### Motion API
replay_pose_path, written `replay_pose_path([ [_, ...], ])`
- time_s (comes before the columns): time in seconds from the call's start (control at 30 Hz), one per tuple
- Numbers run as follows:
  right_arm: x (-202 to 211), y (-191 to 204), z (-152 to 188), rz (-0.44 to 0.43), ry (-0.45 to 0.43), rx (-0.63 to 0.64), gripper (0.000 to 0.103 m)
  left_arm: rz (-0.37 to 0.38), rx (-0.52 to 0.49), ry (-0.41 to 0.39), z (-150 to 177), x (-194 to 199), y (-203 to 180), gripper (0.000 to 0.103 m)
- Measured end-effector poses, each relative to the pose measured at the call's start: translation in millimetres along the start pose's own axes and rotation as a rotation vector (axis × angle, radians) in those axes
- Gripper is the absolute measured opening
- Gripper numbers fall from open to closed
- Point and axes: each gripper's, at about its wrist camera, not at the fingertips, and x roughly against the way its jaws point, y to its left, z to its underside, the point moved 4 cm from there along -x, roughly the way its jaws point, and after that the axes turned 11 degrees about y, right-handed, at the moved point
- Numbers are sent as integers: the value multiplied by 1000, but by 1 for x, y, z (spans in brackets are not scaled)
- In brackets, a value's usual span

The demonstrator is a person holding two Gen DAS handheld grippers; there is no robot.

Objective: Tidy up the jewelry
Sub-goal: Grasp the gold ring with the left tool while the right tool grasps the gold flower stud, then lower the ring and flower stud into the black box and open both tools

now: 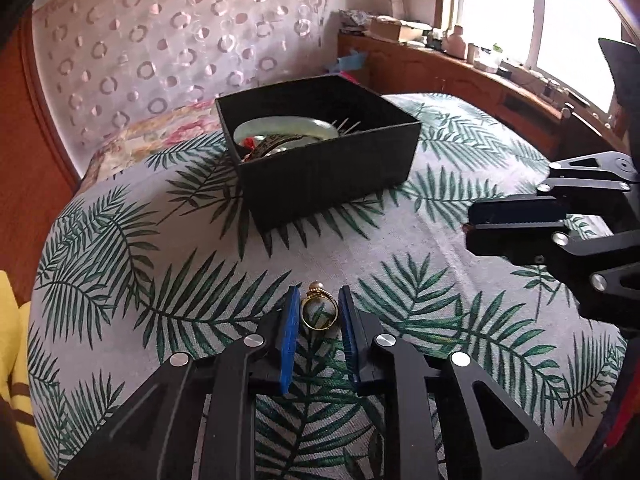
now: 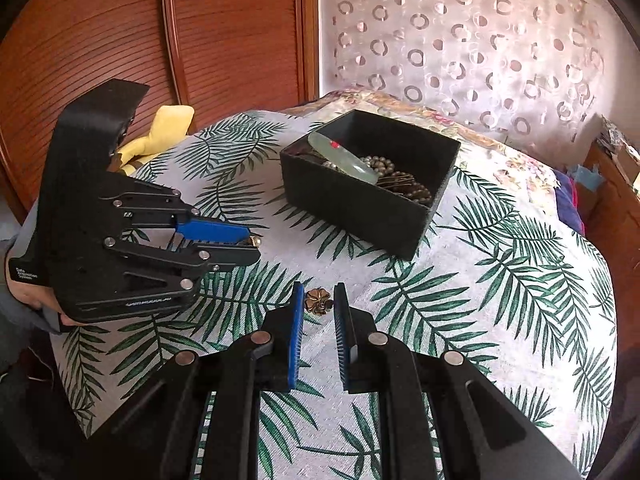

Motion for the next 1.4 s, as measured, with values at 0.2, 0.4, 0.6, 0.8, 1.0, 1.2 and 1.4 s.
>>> replay_pose_path([
  [0.2, 5, -9, -7, -4, -21, -13, 17, 10, 16, -55, -7, 15, -1, 18],
  [0.4, 15, -23, -31, -9, -79, -27, 17, 28, 54, -125, -29, 35, 6, 19],
  [0.6, 12, -42, -60, -4, -110, -31, 17, 26, 68, -177, -62, 48, 15, 19],
  [0.8, -6, -56, -79, -1, -104, -40, 17, 13, 79, -184, -94, 41, 27, 19],
  [1.0, -21, -67, -92, -8, -92, -52, 17, 14, 94, -168, -114, 24, 33, 19],
  [1.2, -28, -75, -96, -14, -84, -83, 20, 6, 105, -142, -117, 9, 37, 19],
  [1.4, -19, -79, -91, -11, -107, -112, 30, -10, 122, -146, -114, 10, 38, 34],
])
